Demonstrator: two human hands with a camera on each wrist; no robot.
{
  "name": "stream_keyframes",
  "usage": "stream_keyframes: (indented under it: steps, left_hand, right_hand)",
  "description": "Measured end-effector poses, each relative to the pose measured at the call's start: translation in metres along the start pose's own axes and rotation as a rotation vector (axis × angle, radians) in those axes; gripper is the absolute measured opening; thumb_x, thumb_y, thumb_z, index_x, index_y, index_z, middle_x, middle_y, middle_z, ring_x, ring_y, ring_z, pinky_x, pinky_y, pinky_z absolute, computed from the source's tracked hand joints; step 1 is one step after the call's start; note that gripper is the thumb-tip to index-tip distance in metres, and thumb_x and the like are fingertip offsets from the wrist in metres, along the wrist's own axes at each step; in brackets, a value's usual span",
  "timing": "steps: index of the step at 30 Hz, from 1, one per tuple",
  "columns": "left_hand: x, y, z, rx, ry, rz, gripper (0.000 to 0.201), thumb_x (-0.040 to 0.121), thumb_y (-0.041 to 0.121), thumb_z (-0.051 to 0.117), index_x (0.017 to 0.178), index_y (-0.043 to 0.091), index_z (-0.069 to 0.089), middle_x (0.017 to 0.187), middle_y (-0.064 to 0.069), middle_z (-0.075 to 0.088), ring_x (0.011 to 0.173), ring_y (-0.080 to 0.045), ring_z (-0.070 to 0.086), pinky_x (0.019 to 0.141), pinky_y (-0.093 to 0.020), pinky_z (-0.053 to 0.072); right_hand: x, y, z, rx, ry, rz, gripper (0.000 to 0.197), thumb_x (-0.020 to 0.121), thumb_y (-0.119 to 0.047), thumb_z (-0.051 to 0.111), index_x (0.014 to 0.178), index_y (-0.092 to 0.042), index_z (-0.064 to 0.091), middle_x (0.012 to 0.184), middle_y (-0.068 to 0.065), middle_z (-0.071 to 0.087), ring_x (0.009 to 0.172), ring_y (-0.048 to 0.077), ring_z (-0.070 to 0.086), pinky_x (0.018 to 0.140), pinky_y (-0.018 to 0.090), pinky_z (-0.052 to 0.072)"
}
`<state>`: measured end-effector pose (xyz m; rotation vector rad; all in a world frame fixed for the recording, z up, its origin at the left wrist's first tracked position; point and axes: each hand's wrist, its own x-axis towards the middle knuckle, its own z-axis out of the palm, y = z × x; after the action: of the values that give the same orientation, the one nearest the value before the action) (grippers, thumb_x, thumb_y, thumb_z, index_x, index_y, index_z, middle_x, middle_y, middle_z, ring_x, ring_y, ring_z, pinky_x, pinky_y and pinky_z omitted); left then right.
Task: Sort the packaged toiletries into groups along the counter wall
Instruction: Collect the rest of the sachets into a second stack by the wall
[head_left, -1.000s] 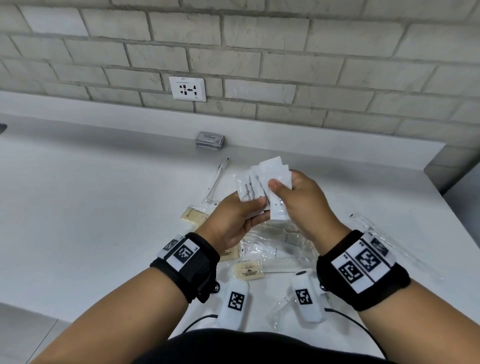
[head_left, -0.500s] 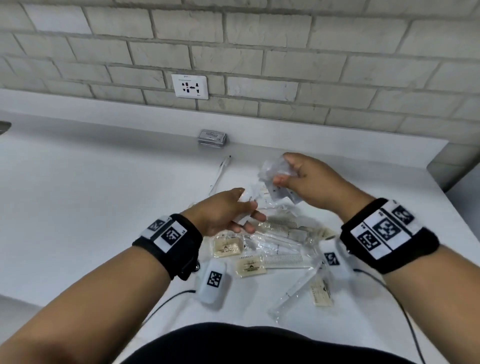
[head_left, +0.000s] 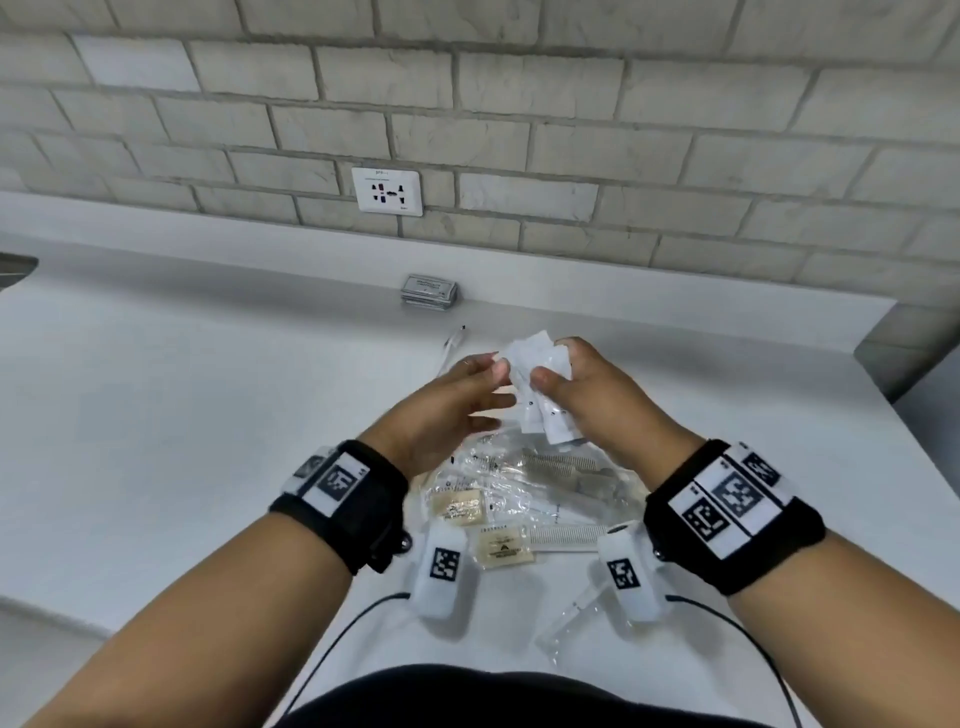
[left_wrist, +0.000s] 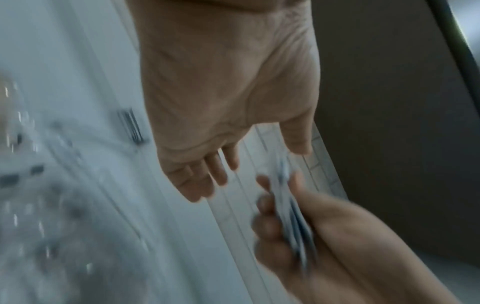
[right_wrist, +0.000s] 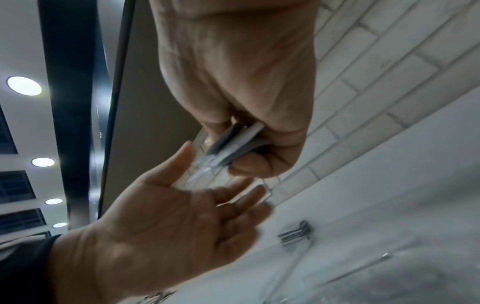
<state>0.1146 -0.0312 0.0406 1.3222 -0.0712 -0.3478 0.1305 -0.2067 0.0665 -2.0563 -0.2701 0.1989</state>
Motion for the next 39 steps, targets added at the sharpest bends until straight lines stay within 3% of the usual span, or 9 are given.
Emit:
stream_keyframes:
  steps: [6, 9, 13, 16, 19, 22, 28, 33, 39]
  left_hand:
    - [0.015, -0.011, 0.061, -0.494, -0.009, -0.064, 0.025, 0.098, 0.028, 0.043, 0.108, 0.011, 0.059, 0.102, -0.01, 0.064, 0.101, -0.026, 0.06, 0.093, -0.038, 0.046]
    - [0.017, -0.011, 0.068, -0.562, -0.033, -0.047, 0.035, 0.101, 0.033, 0.038, 0.116, 0.008, 0.058, 0.11, -0.013, 0.065, 0.104, -0.027, 0.061, 0.09, -0.038, 0.052]
    - [0.02, -0.019, 0.073, -0.535, 0.068, -0.062, 0.042, 0.101, 0.032, 0.042, 0.129, 0.003, 0.055, 0.127, -0.018, 0.061, 0.115, -0.029, 0.06, 0.102, -0.043, 0.045]
    - [0.023, -0.014, 0.062, -0.427, 0.164, -0.093, 0.021, 0.098, 0.015, 0.046, 0.102, 0.002, 0.061, 0.084, -0.014, 0.066, 0.072, -0.02, 0.064, 0.061, -0.027, 0.053]
    - [0.019, -0.001, 0.048, -0.317, 0.118, -0.21, 0.017, 0.094, 0.005, 0.044, 0.08, 0.007, 0.054, 0.059, -0.005, 0.048, 0.042, -0.011, 0.049, 0.039, -0.017, 0.042]
    - [0.01, 0.007, 0.042, -0.226, -0.008, -0.284, 0.018, 0.089, 0.002, 0.047, 0.074, 0.004, 0.057, 0.059, -0.009, 0.051, 0.046, -0.015, 0.055, 0.044, -0.023, 0.049]
    - [0.0, 0.007, 0.042, -0.235, -0.14, -0.279, 0.01, 0.08, 0.009, 0.055, 0.084, 0.004, 0.062, 0.073, -0.008, 0.063, 0.065, -0.021, 0.059, 0.074, -0.032, 0.051]
    - [0.0, 0.009, 0.049, -0.083, -0.08, -0.216, 0.016, 0.088, -0.006, 0.048, 0.084, 0.001, 0.061, 0.067, -0.007, 0.061, 0.058, -0.015, 0.062, 0.048, -0.024, 0.052]
    - [-0.001, 0.008, 0.049, -0.172, -0.056, -0.215, 0.019, 0.09, -0.002, 0.046, 0.085, 0.007, 0.061, 0.069, -0.005, 0.063, 0.06, -0.015, 0.063, 0.05, -0.023, 0.049]
  right_hand:
    - [0.001, -0.006, 0.04, -0.026, 0.399, -0.037, 0.022, 0.094, -0.025, 0.04, 0.088, -0.016, 0.059, 0.094, 0.006, 0.06, 0.089, 0.025, 0.058, 0.071, 0.029, 0.045]
    - [-0.001, -0.004, 0.041, -0.017, 0.578, 0.018, 0.029, 0.099, -0.036, 0.04, 0.117, -0.025, 0.06, 0.122, 0.002, 0.052, 0.118, 0.023, 0.047, 0.104, 0.041, 0.036]
    - [0.001, 0.004, 0.039, 0.085, 0.489, 0.013, 0.047, 0.101, -0.027, 0.035, 0.148, -0.032, 0.031, 0.156, -0.008, 0.026, 0.144, 0.013, 0.019, 0.12, 0.042, 0.012]
    - [-0.007, 0.006, 0.027, 0.438, 0.184, -0.146, 0.057, 0.102, -0.027, 0.041, 0.151, -0.036, 0.016, 0.159, -0.012, 0.018, 0.145, 0.004, 0.017, 0.112, 0.022, 0.024]
    - [-0.014, 0.001, -0.007, -0.013, -0.214, -0.261, 0.109, 0.078, -0.037, 0.075, 0.147, -0.048, -0.008, 0.156, -0.024, -0.001, 0.141, -0.005, 0.004, 0.102, 0.009, 0.021]
    - [-0.018, -0.009, -0.019, -0.503, -0.358, -0.3, 0.145, 0.053, -0.046, 0.089, 0.136, -0.056, -0.029, 0.157, -0.021, -0.013, 0.146, 0.003, -0.009, 0.115, 0.03, 0.019]
    - [-0.014, -0.006, -0.021, -0.416, -0.226, -0.353, 0.127, 0.065, -0.019, 0.082, 0.145, -0.051, -0.011, 0.139, -0.002, 0.028, 0.118, 0.015, 0.048, 0.074, 0.023, 0.055]
    - [-0.015, -0.005, -0.019, -0.413, -0.341, -0.3, 0.138, 0.056, -0.033, 0.091, 0.141, -0.057, -0.015, 0.139, -0.008, 0.025, 0.122, 0.01, 0.036, 0.09, 0.028, 0.052]
    - [-0.013, -0.006, -0.018, -0.345, -0.288, -0.33, 0.126, 0.064, -0.023, 0.086, 0.147, -0.05, -0.006, 0.149, -0.005, 0.027, 0.135, 0.006, 0.032, 0.098, 0.025, 0.046]
